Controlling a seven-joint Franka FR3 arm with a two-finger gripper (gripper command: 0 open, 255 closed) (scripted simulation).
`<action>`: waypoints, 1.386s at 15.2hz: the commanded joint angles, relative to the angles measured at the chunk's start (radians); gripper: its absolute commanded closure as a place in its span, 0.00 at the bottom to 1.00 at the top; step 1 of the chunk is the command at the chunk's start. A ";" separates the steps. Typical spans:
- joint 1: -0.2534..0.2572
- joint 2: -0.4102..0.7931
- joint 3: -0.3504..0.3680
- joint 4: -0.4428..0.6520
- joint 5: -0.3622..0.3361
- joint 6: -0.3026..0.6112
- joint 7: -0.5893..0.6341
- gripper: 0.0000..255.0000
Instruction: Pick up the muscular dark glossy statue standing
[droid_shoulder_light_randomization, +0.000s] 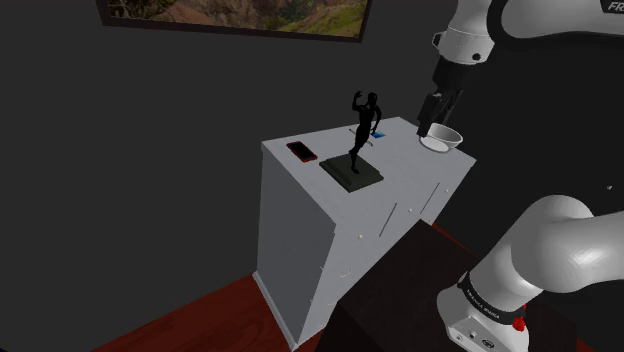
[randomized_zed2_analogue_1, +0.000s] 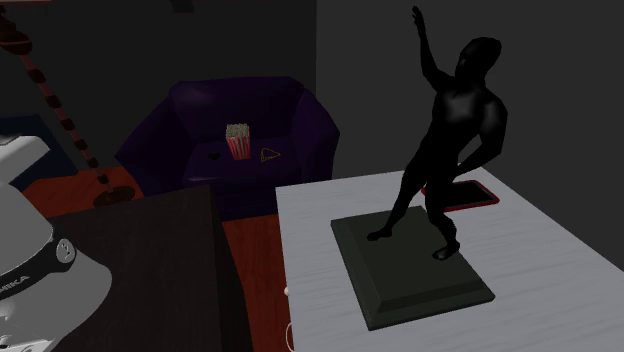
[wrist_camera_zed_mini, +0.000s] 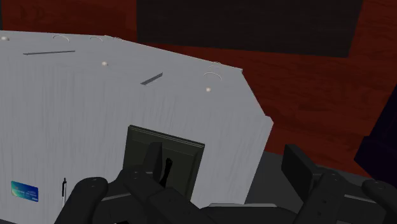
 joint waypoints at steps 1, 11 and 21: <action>0.000 0.000 0.000 0.000 0.000 0.000 0.000 0.00; -0.036 0.463 -0.095 0.390 -0.047 -0.023 -0.151 0.00; -0.076 0.962 -0.149 0.957 -0.037 -0.187 -0.309 0.00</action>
